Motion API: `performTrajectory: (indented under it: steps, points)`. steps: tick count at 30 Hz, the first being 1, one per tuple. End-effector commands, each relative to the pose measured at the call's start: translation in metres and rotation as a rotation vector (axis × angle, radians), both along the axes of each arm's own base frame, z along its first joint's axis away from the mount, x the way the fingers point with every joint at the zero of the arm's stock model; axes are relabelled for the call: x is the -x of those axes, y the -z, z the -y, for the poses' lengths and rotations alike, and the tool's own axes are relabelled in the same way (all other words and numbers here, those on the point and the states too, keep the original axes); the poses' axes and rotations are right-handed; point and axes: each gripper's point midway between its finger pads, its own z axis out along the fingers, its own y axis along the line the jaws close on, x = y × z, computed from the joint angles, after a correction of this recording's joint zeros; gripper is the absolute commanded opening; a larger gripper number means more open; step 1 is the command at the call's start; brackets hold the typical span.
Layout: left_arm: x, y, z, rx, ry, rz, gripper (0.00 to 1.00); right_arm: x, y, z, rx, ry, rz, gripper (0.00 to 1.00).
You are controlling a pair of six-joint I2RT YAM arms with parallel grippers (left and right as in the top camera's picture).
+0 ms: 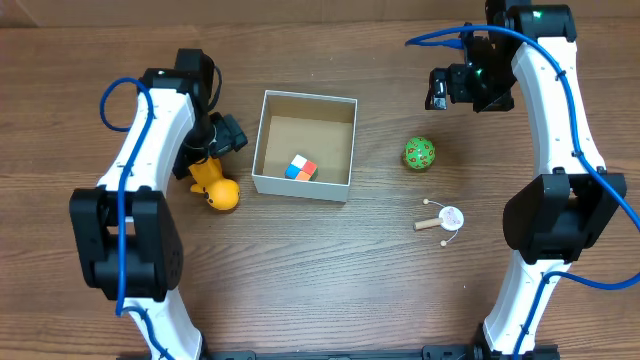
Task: Pack container
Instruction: 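Reach the left gripper to the yellow rubber toy and grasp it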
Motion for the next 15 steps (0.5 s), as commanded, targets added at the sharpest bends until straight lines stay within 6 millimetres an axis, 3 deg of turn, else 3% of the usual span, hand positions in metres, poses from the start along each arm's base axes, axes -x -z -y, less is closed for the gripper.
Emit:
performTrajectory:
  steps: [1,5,6,11,15]
  points:
    - [0.007,0.028,0.001,0.01,-0.028,-0.072,0.87,-0.003,-0.025,0.001,-0.002,0.01,0.069,1.0]
    - [0.013,0.049,0.0,0.009,-0.006,-0.118,0.79,-0.003,-0.025,0.001,-0.002,0.011,0.069,1.0]
    - [0.014,0.052,0.0,0.009,0.0,-0.127,0.7,-0.003,-0.025,0.001,-0.002,0.01,0.07,1.0]
    - [0.014,0.054,0.0,0.012,0.049,-0.135,0.04,-0.003,-0.025,0.001,-0.002,0.01,0.069,1.0]
    - [0.015,0.034,0.0,0.016,0.078,-0.128,0.04,-0.003,-0.025,0.001,-0.002,0.01,0.069,1.0]
